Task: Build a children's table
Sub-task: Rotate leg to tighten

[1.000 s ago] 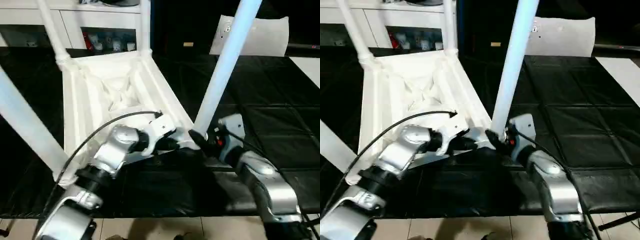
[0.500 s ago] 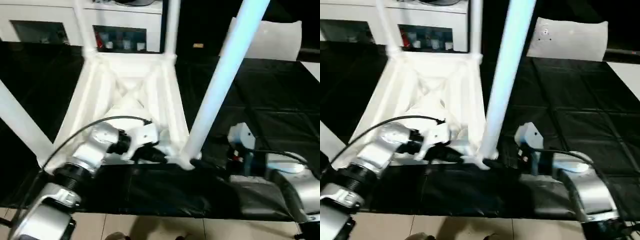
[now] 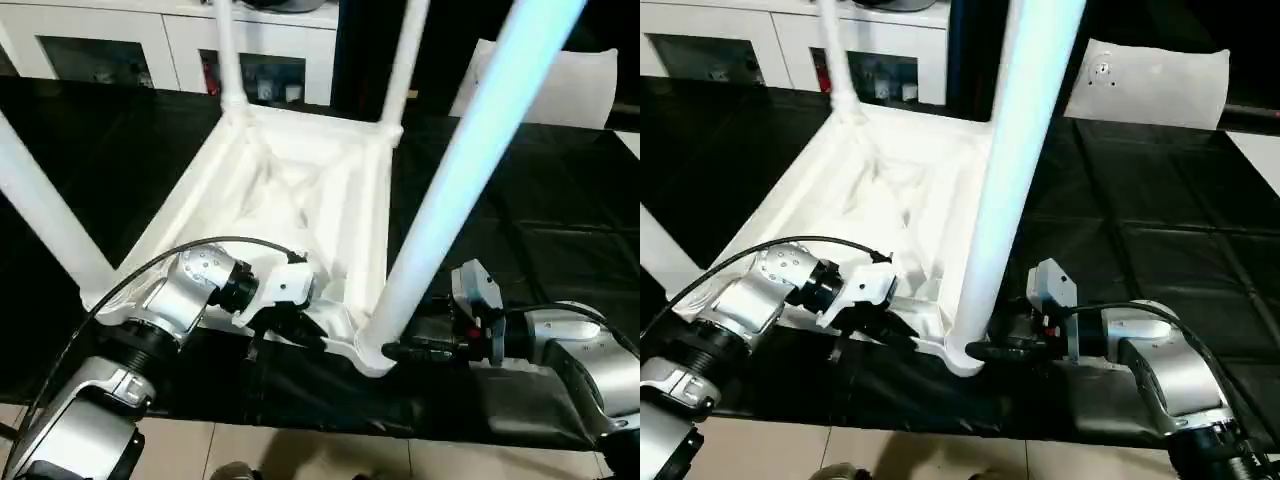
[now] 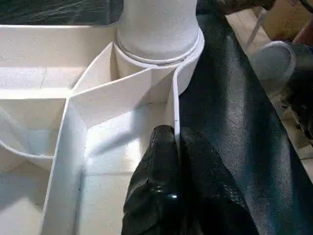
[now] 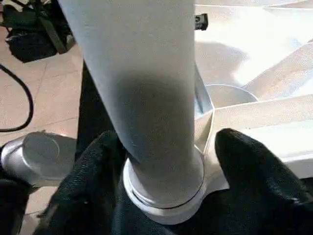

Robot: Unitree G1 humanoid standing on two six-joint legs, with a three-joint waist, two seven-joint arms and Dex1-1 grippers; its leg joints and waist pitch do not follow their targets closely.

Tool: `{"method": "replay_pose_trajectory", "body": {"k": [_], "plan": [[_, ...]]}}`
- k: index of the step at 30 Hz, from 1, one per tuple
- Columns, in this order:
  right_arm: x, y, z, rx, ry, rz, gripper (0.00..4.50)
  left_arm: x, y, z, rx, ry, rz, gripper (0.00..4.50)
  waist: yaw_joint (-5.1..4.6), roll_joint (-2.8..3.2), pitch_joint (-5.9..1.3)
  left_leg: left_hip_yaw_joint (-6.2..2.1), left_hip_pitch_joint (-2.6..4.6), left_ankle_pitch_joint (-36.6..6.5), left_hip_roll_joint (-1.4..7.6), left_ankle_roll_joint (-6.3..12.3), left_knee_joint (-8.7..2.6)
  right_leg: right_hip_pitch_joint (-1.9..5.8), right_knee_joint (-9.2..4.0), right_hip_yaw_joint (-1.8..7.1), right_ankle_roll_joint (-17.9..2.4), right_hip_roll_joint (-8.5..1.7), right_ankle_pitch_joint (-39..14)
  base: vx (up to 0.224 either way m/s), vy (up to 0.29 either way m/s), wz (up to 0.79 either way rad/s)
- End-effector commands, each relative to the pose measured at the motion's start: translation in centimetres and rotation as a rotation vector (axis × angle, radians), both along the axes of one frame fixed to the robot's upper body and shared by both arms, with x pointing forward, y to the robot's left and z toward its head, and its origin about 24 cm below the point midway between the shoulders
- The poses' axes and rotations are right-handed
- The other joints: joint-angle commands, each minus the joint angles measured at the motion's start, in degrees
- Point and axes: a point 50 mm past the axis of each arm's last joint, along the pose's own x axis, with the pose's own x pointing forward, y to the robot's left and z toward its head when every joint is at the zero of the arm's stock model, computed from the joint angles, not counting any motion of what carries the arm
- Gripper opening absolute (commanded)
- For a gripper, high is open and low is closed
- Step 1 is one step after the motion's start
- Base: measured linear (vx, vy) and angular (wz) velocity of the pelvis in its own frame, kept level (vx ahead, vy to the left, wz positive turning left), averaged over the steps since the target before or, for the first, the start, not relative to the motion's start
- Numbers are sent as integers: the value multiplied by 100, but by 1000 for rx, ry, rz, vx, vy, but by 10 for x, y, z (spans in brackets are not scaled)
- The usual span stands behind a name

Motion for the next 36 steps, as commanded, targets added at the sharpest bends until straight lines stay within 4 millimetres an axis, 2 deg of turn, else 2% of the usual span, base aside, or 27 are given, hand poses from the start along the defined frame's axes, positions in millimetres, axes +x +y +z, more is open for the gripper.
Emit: {"method": "replay_pose_trajectory", "body": {"k": [1, 9, 22, 26, 27, 30, 32, 34, 36], "plan": [[2, 1, 4, 6, -11, 26, 272, -7, -10, -4, 47, 25, -126, 0, -23, -52, -340, -59, 50, -346, 358, 679, -353, 269, -336, 278, -1631, -510, -161, 0, 0, 0], [3, 6, 3, 17, 7, 68, 201, -5, -9, -3, 53, 21, -131, 0, -12, -70, -339, -60, 49, -295, 359, 680, -352, 271, -322, 275, -1623, -506, -101, 0, 0, 0], [-2, 14, 1, 34, 43, 101, 193, -5, -6, -5, 63, 28, -121, 0, -15, -65, -322, -61, 53, -393, 362, 623, -364, 265, -339, 277, -1609, -507, -236, 0, 0, 0], [-4, 15, -1, 47, 59, 77, 193, -3, -7, -6, 52, 30, -86, 0, -19, -60, -309, -64, 58, -462, 364, 588, -375, 255, -356, 278, -1591, -508, -351, 0, 0, 0], [-7, 18, -2, 68, 77, 24, 193, -1, -11, -5, 24, 30, -25, 0, -22, -51, -301, -64, 59, -477, 365, 572, -381, 253, -358, 280, -1589, -507, -374, 0, 0, 0], [-11, 26, -8, 64, 80, -96, 193, 4, -24, -2, -28, 31, 108, 0, -8, -67, -259, -70, 82, -697, 372, 450, -417, 228, -412, 292, -1506, -513, -776, 0, 0, 0], [-12, 32, -12, 40, 71, -138, 193, 5, -29, -2, -47, 36, 152, 0, -60, -58, -211, -91, 78, -1076, 357, 227, -459, 218, -509, 290, -1259, -524, -1694, 0, 0, 0], [-10, 37, -16, 35, 64, -206, 193, 6, -37, 0, -82, 38, 206, 0, -98, -56, -183, -103, 88, -1316, 348, 95, -477, 182, -573, 301, -1063, -530, -2270, 0, 0, 0], [-3, 51, -22, 51, 71, -375, 192, 8, -55, 2, -132, 39, 305, 0, -129, -63, -170, -135, 94, -1499, 340, 17, -492, 152, -617, 293, -912, -537, -2718, 0, 0, 0]]}}
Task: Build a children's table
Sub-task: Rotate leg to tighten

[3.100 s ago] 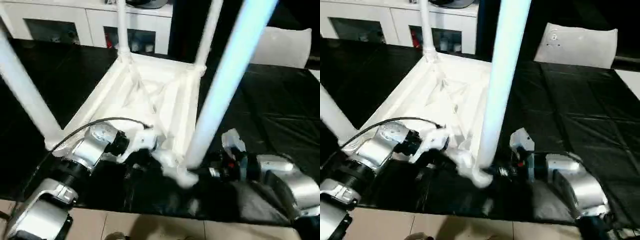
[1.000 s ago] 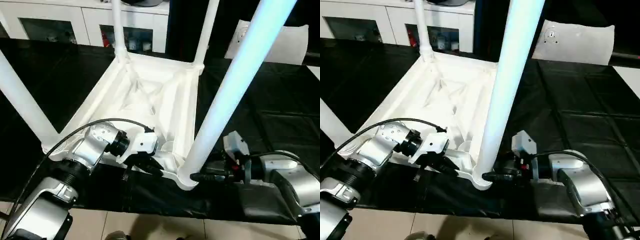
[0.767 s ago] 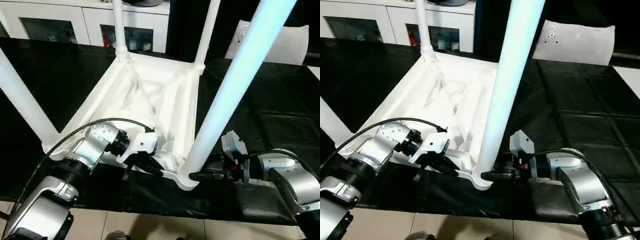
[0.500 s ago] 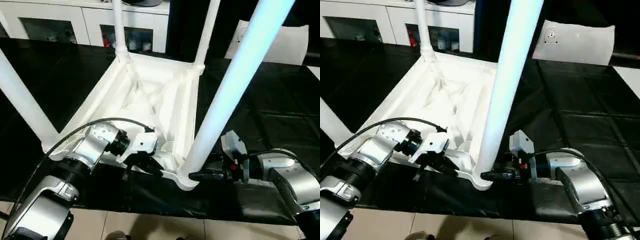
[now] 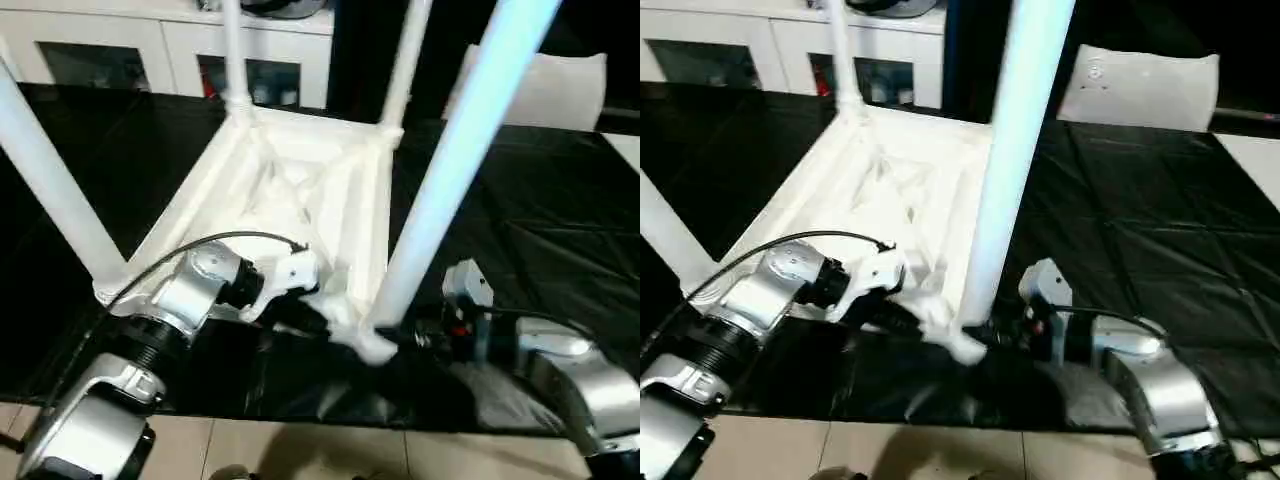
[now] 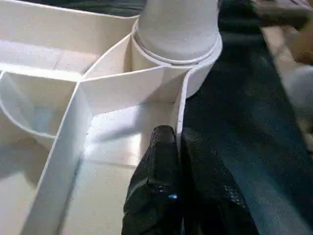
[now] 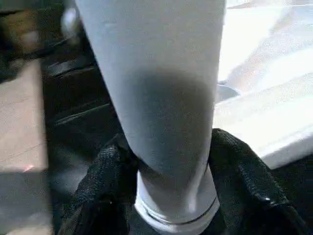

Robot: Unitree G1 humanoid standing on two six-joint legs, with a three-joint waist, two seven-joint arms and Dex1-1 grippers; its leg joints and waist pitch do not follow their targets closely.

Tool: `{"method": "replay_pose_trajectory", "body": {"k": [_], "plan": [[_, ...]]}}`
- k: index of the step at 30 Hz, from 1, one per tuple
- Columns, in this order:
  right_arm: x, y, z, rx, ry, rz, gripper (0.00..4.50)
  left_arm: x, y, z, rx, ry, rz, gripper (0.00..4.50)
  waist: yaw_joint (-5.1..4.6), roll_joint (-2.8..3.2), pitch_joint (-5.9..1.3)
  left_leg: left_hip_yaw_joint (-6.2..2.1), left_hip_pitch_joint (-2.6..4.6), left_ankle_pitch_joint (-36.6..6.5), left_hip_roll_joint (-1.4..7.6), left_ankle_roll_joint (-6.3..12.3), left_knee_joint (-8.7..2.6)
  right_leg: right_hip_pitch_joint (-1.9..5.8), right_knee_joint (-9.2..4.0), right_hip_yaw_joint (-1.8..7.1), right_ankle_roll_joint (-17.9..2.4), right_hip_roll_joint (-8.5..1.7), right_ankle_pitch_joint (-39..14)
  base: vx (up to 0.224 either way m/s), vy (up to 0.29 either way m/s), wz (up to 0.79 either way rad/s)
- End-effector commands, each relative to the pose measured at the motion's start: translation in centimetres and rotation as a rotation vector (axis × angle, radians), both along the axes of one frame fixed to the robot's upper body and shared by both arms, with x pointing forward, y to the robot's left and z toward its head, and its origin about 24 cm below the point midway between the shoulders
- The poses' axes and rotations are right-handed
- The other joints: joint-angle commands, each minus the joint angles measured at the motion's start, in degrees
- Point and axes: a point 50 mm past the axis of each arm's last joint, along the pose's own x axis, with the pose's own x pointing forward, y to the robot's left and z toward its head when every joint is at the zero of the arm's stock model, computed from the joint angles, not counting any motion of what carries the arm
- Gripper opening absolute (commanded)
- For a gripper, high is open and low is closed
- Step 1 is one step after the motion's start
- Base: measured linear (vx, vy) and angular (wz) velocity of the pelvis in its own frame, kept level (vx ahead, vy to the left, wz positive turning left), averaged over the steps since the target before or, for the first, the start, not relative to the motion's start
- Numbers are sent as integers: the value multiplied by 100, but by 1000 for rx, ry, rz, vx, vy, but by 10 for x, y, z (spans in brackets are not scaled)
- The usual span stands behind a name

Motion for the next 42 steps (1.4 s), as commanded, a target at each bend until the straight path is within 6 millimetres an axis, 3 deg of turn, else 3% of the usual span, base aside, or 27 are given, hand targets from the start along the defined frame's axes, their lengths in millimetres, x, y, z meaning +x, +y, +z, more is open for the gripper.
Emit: {"method": "replay_pose_trajectory", "body": {"k": [1, 5, 6, 9, 11, 12, 13, 15, 16, 18, 19, 22, 23, 24, 26, 28, 30, 35, 40, 41, 42], "plan": [[3, 40, -13, 33, 61, -120, 192, -2, -55, 7, -130, -35, 81, 0, -66, -39, -160, -159, 32, -1602, 331, -18, -507, 87, -625, 282, -838, -523, -2925, 0, 0, 0], [14, 55, -13, 70, 89, -280, 189, 1, -70, 7, -134, -49, 199, 0, -237, -57, -151, -241, -7, -1928, 290, -124, -538, 93, -701, 228, -542, -530, -3468, 0, 0, 0], [14, 55, -13, 70, 89, -280, 189, 1, -70, 7, -134, -49, 199, 0, -278, -28, -151, -240, 6, -1945, 295, -78, -533, 68, -714, 247, -559, -533, -3369, 0, 0, 0], [22, 68, -13, 77, 110, -374, 189, 4, -81, 8, -147, -57, 312, 0, -301, -23, -167, -208, -2, -1710, 308, 43, -549, 71, -693, 274, -752, -505, -2620, 0, 0, 0], [30, 76, -14, 82, 137, -455, 189, 7, -87, 9, -147, -86, 394, 0, -363, -6, -166, -196, -10, -1722, 305, 0, -552, 67, -652, 286, -938, -490, -2339, 0, 0, 0], [30, 77, -13, 84, 138, -461, 189, 7, -87, 9, -148, -89, 400, 0, -361, -5, -166, -207, -14, -1718, 302, -2, -553, 89, -658, 275, -926, -487, -2335, 0, 0, 0], [36, 85, -12, 108, 148, -515, 245, 9, -90, 10, -148, -113, 446, 0, -362, -17, -175, -193, -8, -1674, 303, 13, -546, 89, -653, 288, -933, -486, -2249, 0, 0, 0], [41, 89, -9, 140, 144, -561, 259, 10, -88, 11, -136, -144, 448, 0, -379, -9, -181, -193, -31, -1580, 300, 48, -553, 95, -638, 302, -964, -496, -2104, 0, 0, 0], [42, 87, -7, 159, 134, -574, 267, 10, -86, 11, -137, -156, 428, 0, -374, -15, -215, -189, -44, -1408, 300, 79, -545, 129, -622, 303, -966, -500, -1884, 0, 0, 0], [42, 82, -5, 171, 114, -581, 288, 10, -81, 10, -134, -164, 404, 0, -355, -11, -220, -149, -6, -1239, 312, 167, -521, 108, -601, 319, -1043, -481, -1498, 27, -9, 2], [39, 71, -3, 165, 71, -578, 301, 10, -73, 10, -132, -182, 352, 0, -336, -21, -230, -133, -11, -1122, 299, 226, -511, 129, -588, 321, -1087, -486, -1330, 0, 0, 0], [37, 63, -1, 154, 37, -576, 324, 9, -66, 8, -123, -185, 323, 0, -307, -30, -272, -110, -58, -641, 288, 421, -479, 194, -514, 319, -1172, -483, -695, 34, -25, 2], [33, 47, 1, 143, -3, -583, 339, 7, -55, 6, -117, -189, 259, 0, -295, -40, -305, -114, -63, -469, 291, 468, -467, 219, -498, 302, -1203, -488, -575, 0, 0, 0], [31, 42, 1, 146, -8, -583, 339, 6, -52, 6, -116, -189, 240, 0, -271, -33, -311, -107, -65, -399, 285, 513, -449, 231, -487, 308, -1211, -491, -452, 0, 0, 0], [28, 32, 2, 143, -25, -598, 360, 5, -46, 5, -113, -199, 198, 0, -252, -27, -336, -92, -70, -80, 288, 681, -428, 237, -403, 304, -1365, -469, 226, 0, 0, 0], [25, 25, 3, 135, -46, -604, 383, 5, -42, 4, -107, -215, 177, 0, -221, -40, -352, -72, -58, 33, 285, 756, -404, 237, -366, 314, -1436, -466, 507, 0, 0, 0], [15, 9, 12, 175, -95, -600, 399, 8, -32, 4, -117, -234, 178, 0, -178, -33, -325, -66, -48, -126, 302, 763, -415, 223, -393, 306, -1435, -466, 313, 0, 0, 0], [-6, 7, 28, 232, -115, -463, 442, 10, -26, 5, -147, -236, 200, 0, -157, -56, -291, -76, -28, -686, 327, 519, -459, 192, -471, 301, -1218, -463, -712, 0, 0, 0], [-16, 11, 35, 253, -124, -373, 447, 10, -26, 8, -190, -228, 224, 0, -150, -78, -299, -78, -57, -686, 298, 464, -443, 196, -498, 310, -1065, -472, -1045, 0, 0, 0], [-20, 13, 39, 270, -131, -337, 450, 9, -26, 10, -215, -225, 234, 44, -158, -77, -299, -78, -69, -648, 297, 467, -445, 193, -494, 307, -1058, -466, -1009, 0, 0, 0], [-22, 15, 43, 289, -144, -315, 450, 7, -26, 13, -258, -213, 259, 55, -154, -76, -298, -84, -77, -583, 302, 486, -446, 193, -488, 299, -1056, -469, -927, 0, 0, 0]]}}
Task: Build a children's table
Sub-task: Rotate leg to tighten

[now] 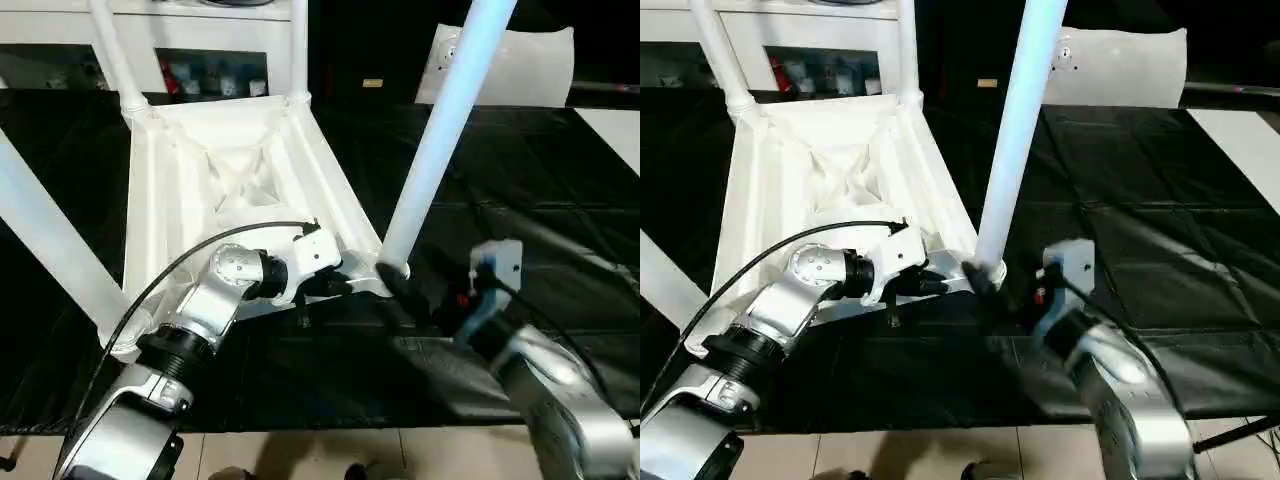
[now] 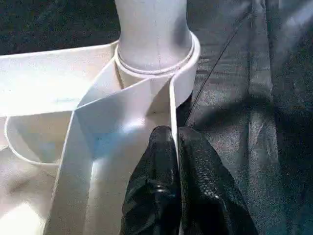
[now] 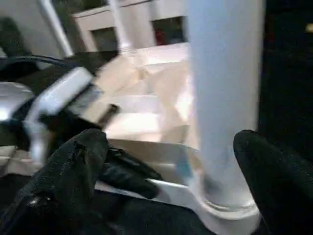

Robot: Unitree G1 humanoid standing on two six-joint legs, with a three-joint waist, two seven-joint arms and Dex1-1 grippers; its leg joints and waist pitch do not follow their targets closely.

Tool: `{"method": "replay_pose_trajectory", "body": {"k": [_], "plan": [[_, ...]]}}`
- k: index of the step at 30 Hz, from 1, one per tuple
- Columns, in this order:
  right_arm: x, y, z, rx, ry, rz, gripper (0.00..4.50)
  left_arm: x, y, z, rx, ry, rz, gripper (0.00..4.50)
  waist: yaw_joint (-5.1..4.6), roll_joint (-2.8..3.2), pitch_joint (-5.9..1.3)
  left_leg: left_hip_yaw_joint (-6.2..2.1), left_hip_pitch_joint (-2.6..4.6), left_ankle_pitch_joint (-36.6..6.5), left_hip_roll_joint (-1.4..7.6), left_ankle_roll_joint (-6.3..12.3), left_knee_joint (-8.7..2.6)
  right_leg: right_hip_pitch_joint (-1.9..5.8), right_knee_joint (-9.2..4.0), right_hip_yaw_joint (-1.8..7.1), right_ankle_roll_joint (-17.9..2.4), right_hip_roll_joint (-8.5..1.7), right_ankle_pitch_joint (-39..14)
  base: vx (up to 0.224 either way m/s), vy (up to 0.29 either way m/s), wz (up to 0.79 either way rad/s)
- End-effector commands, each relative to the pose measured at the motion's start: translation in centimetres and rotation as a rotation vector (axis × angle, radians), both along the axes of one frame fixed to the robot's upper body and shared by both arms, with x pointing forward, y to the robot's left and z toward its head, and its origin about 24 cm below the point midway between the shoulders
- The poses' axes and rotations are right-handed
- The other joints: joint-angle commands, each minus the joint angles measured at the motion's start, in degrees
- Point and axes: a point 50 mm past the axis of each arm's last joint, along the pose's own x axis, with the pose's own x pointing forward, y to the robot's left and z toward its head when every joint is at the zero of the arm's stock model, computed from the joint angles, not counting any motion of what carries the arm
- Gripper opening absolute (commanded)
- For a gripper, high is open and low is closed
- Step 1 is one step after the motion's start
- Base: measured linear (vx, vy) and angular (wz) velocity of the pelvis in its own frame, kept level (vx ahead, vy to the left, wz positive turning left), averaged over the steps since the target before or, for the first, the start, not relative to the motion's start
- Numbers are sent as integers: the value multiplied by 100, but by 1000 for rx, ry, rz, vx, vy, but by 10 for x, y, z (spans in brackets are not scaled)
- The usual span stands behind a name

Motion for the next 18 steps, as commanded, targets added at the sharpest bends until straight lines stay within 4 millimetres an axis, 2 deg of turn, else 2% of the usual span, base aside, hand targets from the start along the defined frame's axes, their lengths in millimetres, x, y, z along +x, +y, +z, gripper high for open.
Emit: {"method": "replay_pose_trajectory", "body": {"k": [1, 2, 4, 6, 8, 11, 12, 13, 14, 15, 16, 17, 18], "plan": [[-4, 5, 10, 29, -40, 52, 450, -3, -6, 10, -142, -6, 10, 55, 48, -98, -317, -88, -24, -602, 309, 484, -323, 312, -415, 293, -1072, -483, -943, 0, 0, 0], [-6, 9, 15, 59, -54, 79, 450, -5, -5, 12, -195, -1, 34, 58, 52, -70, -362, -87, -8, -401, 328, 548, -303, 321, -350, 298, -1277, -485, -408, 0, 0, 0], [-5, 13, 19, 72, -64, 92, 450, -7, -4, 14, -236, 6, 58, 83, 44, -70, -354, -84, -3, -236, 336, 664, -295, 293, -309, 282, -1413, -447, 32, 0, 0, 0], [-1, 17, 21, 80, -73, 87, 450, -13, -2, 15, -280, 13, 84, 97, 41, -74, -348, -85, -8, -202, 340, 724, -287, 293, -292, 280, -1512, -459, 172, 0, 0, 0], [9, 21, 25, 98, -90, 45, 450, -27, -2, 19, -359, 36, 115, 101, 13, -79, -326, -86, -23, -369, 352, 623, -302, 307, -302, 278, -1566, -486, -70, 0, 0, 0], [19, 21, 26, 96, -100, -14, 450, -45, 2, 20, -425, 69, 152, 139, 6, -68, -294, -65, -2, -550, 345, 455, -307, 269, -348, 293, -1473, -456, -508, 0, 0, 0], [19, 21, 26, 96, -100, -15, 450, -45, 2, 20, -426, 70, 153, 139, 10, -61, -290, -65, -4, -567, 341, 429, -310, 271, -352, 293, -1440, -445, -543, 0, 0, 0], [27, 20, 26, 88, -103, -66, 450, -60, 8, 17, -433, 92, 171, 139, 30, -60, -286, -64, 25, -649, 357, 373, -315, 249, -361, 294, -1384, -442, -646, 0, 0, 0], [31, 19, 26, 88, -100, -89, 450, -68, 10, 15, -427, 102, 172, 145, 11, -54, -272, -84, -13, -687, 359, 311, -341, 269, -352, 286, -1349, -444, -718, 0, 0, 0], [35, 17, 26, 79, -98, -123, 450, -77, 14, 13, -416, 114, 175, 165, 6, -58, -259, -73, -9, -733, 347, 293, -343, 250, -378, 289, -1282, -424, -808, 0, 0, 0], [35, 17, 26, 79, -98, -123, 450, -77, 14, 13, -416, 114, 175, 165, -8, -46, -252, -80, 5, -795, 343, 243, -351, 242, -382, 286, -1194, -406, -930, 0, 0, 0], [40, 14, 25, 58, -100, -166, 450, -90, 21, 10, -422, 142, 193, 181, -13, -99, -248, -76, 9, -887, 337, 182, -350, 231, -385, 285, -1103, -402, -1114, 0, 0, 0], [43, 11, 25, 46, -99, -194, 450, -97, 27, 8, -416, 152, 205, 183, -17, -87, -235, -78, 0, -940, 336, 166, -361, 228, -401, 293, -1063, -410, -1227, 0, 0, 0]]}}
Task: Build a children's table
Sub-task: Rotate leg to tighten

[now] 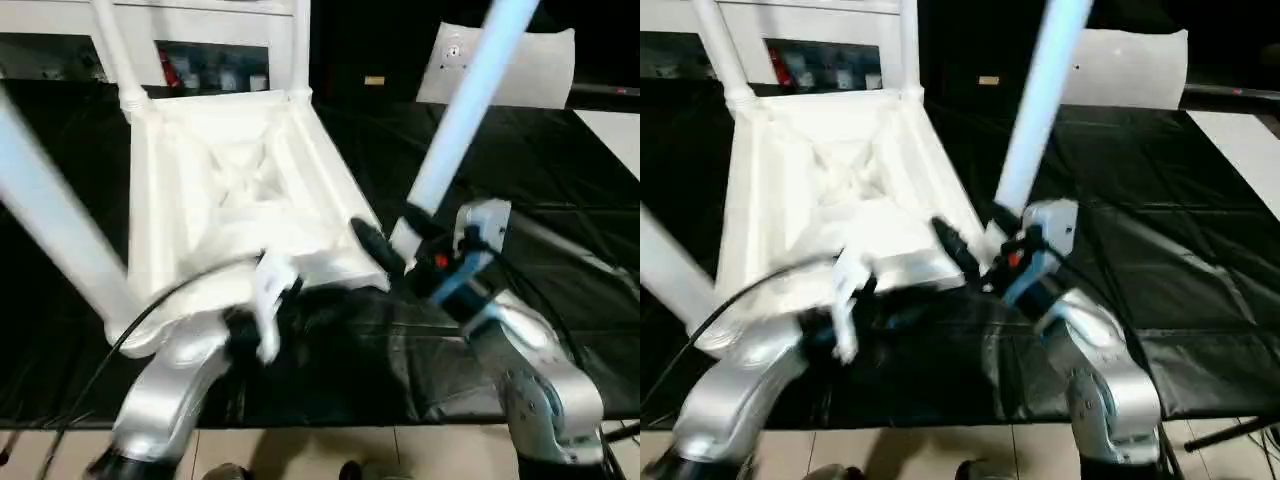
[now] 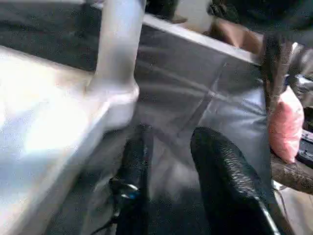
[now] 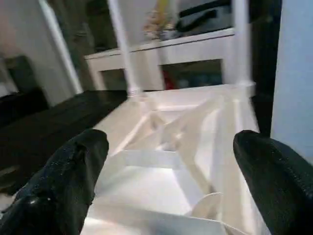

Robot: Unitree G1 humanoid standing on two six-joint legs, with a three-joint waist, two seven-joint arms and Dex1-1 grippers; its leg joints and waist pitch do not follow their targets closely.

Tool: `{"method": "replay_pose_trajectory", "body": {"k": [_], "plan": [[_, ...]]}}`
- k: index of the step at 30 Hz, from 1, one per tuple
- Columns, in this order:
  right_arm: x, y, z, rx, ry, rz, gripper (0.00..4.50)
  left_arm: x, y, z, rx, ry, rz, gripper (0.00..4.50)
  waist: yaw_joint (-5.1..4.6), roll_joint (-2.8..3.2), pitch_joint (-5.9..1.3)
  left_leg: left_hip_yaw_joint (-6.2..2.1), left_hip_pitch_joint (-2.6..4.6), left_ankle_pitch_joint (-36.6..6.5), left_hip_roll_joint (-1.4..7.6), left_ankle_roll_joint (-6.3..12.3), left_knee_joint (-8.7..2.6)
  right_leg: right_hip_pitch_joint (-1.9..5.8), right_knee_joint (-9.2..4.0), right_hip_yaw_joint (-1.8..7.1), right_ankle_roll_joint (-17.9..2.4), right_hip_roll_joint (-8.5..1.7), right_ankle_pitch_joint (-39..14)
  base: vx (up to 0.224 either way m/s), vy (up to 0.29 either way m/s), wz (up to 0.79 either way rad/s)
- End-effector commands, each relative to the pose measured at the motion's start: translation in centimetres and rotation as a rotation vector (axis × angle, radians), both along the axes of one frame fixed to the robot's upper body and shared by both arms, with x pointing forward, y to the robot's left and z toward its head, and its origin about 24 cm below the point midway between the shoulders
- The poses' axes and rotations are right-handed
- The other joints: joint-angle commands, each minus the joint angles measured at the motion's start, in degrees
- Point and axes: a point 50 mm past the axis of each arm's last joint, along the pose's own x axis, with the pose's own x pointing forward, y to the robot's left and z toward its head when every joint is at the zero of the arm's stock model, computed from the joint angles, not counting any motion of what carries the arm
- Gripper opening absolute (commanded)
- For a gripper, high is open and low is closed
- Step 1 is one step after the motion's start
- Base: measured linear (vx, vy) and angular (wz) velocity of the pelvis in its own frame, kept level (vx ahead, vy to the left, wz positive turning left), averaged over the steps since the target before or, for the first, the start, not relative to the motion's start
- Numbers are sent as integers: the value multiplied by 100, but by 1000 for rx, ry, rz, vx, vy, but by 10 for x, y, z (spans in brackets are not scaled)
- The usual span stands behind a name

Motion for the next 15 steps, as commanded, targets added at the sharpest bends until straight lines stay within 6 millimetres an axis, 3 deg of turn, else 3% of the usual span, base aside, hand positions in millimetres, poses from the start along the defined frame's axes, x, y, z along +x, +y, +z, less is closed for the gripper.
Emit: {"method": "replay_pose_trajectory", "body": {"k": [1, 3, 4, 5, 6, 8, 9, 11, 12, 13, 14, 15], "plan": [[7, -14, -3, -31, 12, -110, 450, -11, 5, 4, -4, 10, 6, 194, -4, 33, -265, -68, 59, -1044, 326, 128, -431, 218, -436, 303, -969, -401, -1418, 0, 0, 0], [9, -15, -3, -29, 13, -123, 450, -15, 8, 4, 2, 22, 17, 221, 0, 28, -265, -61, 92, -1153, 320, 68, -430, 182, -449, 308, -842, -372, -1525, 0, 0, 0], [11, -20, -4, -38, 18, -152, 450, -22, 17, 1, 17, 44, 28, 221, 3, -26, -247, -49, 108, -1231, 311, 57, -427, 152, -472, 315, -773, -358, -1599, 0, 0, 0], [15, -25, -4, -49, 20, -182, 450, -32, 27, -2, 39, 74, 33, 226, 6, 5, -251, -84, 56, -1205, 312, 21, -450, 204, -441, 310, -732, -379, -1605, 0, 0, 0], [15, -26, -4, -51, 20, -187, 450, -33, 28, -2, 42, 79, 33, 236, -1, 8, -253, -88, 48, -1212, 311, 7, -452, 199, -431, 308, -720, -373, -1576, 0, 0, 0], [24, -43, -6, -80, 36, -284, 450, -58, 59, -11, 145, 167, 14, 256, -27, -22, -257, -87, 56, -1201, 295, 6, -446, 177, -403, 308, -664, -359, -1480, 0, 0, 0], [25, -45, -7, -83, 38, -295, 450, -61, 62, -11, 156, 180, 9, 264, -28, -6, -264, -84, 66, -1199, 283, -1, -453, 177, -407, 307, -647, -339, -1498, 0, 0, 0], [28, -53, -8, -111, 38, -338, 450, -66, 71, -11, 173, 202, 14, 278, -2, 2, -238, -29, 168, -1361, 294, -61, -436, 80, -438, 327, -625, -297, -1453, 0, 0, 0], [28, -53, -8, -111, 38, -338, 450, -66, 71, -11, 173, 202, 14, 284, 14, 0, -235, -37, 162, -1415, 292, -80, -445, 87, -428, 326, -633, -298, -1479, 0, 0, 0], [31, -63, -8, -126, 38, -382, 450, -75, 85, -11, 200, 241, 18, 292, 49, -10, -238, -42, 146, -1458, 291, -110, -452, 105, -431, 335, -616, -318, -1530, 0, 0, 0], [34, -73, -8, -134, 39, -421, 450, -84, 102, -9, 230, 282, 27, 302, 39, 1, -254, -73, 65, -1389, 272, -133, -473, 173, -394, 324, -611, -323, -1479, 0, 0, 0], [35, -75, -7, -136, 39, -424, 450, -84, 103, -9, 232, 285, 30, 311, 34, -1, -257, -75, 63, -1388, 267, -134, -470, 174, -392, 321, -585, -320, -1459, 0, 0, 0]]}}
